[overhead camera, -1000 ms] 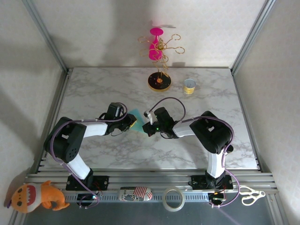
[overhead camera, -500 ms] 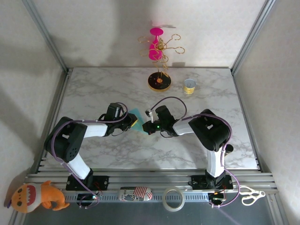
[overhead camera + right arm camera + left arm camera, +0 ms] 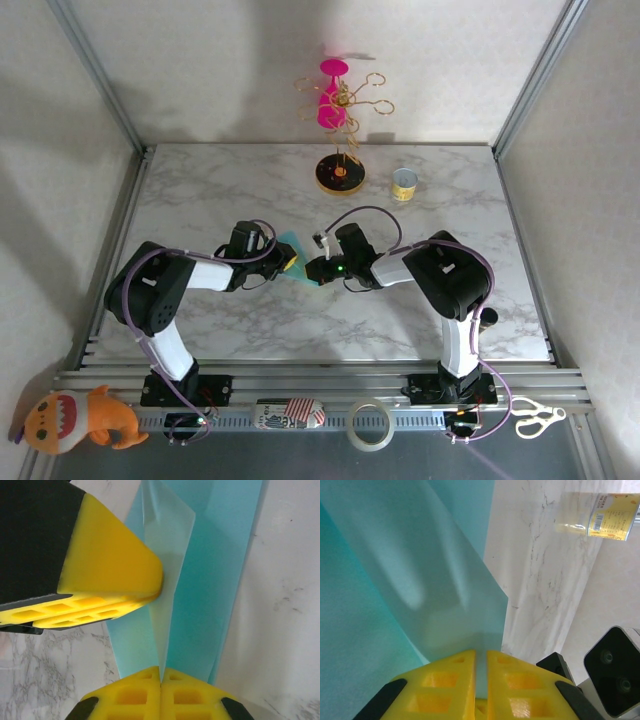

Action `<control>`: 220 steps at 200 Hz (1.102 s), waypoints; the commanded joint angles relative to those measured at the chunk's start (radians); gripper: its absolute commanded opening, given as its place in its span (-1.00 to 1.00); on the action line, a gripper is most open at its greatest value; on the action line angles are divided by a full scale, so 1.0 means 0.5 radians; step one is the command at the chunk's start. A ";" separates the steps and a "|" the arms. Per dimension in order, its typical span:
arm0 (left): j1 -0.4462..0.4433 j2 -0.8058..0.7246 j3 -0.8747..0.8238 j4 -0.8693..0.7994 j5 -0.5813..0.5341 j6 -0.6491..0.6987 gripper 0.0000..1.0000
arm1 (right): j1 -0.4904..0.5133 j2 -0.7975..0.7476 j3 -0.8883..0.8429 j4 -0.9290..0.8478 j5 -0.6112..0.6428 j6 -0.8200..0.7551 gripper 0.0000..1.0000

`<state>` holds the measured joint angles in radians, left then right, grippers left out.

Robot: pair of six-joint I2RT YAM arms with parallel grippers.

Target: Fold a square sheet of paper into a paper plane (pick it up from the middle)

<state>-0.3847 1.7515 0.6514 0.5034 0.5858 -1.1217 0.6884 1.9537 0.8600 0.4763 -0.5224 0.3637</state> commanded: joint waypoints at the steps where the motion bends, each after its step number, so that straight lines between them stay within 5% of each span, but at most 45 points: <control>1: 0.000 0.049 0.027 0.056 0.056 -0.003 -0.73 | -0.030 0.059 -0.021 -0.079 0.025 0.010 -0.80; 72: -0.001 0.044 0.067 0.020 0.077 0.037 -0.73 | -0.030 0.090 0.029 -0.182 0.070 -0.003 -0.66; 130: 0.048 -0.065 0.060 -0.037 0.018 0.071 -0.71 | -0.036 0.124 0.083 -0.260 0.043 0.035 -0.88; 220: 0.086 -0.063 -0.075 0.212 0.063 -0.030 -0.73 | -0.070 0.196 0.219 -0.493 -0.068 0.090 -0.91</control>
<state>-0.3443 1.6989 0.6163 0.5426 0.5930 -1.1202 0.6643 1.9873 0.9527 0.3302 -0.5972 0.4061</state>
